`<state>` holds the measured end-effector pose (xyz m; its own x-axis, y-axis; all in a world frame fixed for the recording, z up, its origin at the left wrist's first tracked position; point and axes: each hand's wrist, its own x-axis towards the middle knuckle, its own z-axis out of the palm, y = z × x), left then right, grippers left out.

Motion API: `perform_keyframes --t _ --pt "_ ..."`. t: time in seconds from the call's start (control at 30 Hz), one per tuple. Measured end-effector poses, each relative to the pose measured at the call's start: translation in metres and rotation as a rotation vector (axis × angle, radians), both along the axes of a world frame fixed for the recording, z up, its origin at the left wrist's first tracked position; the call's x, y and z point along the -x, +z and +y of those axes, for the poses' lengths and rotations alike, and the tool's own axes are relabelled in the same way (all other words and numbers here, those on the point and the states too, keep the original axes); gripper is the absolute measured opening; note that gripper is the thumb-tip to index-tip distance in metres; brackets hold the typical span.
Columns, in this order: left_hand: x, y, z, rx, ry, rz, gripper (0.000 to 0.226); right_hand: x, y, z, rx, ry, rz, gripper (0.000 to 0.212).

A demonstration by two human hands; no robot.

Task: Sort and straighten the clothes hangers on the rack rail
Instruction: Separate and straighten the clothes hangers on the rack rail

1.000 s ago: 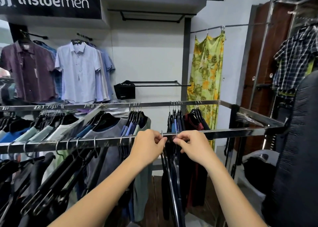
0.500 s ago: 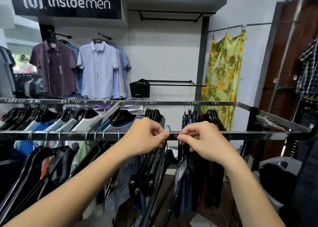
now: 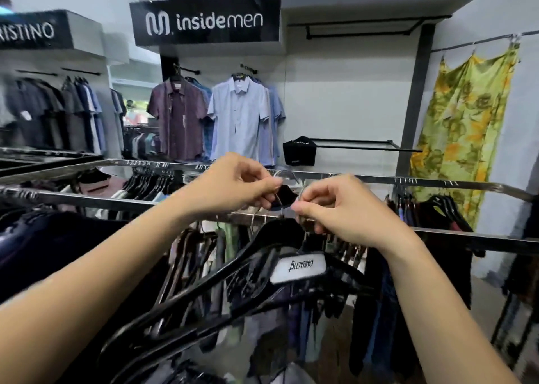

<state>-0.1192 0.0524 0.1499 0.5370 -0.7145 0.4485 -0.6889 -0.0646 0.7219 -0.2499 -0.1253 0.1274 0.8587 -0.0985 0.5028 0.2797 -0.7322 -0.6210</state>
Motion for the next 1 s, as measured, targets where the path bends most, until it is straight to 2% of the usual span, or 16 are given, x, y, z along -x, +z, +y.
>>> perform_keyframes --t 0.23,0.43,0.77,0.87,1.0 --pt "-0.035 0.05 0.105 0.017 0.127 -0.106 0.031 -0.068 0.049 0.085 -0.02 0.146 -0.09 0.02" --pt "-0.077 0.075 0.204 0.002 0.27 -0.14 0.031 -0.137 0.064 0.165 0.024 0.284 -0.09 0.022" --pt "-0.144 0.058 0.341 -0.039 0.482 -0.074 0.034 -0.24 0.036 0.288 -0.003 0.396 -0.015 0.026" --pt "-0.161 0.045 0.363 -0.051 0.554 -0.055 0.034 -0.26 0.019 0.31 -0.01 0.384 0.021 0.026" --pt "-0.187 0.015 0.376 -0.108 0.666 -0.116 0.028 -0.279 -0.008 0.323 -0.007 0.298 0.05 0.024"
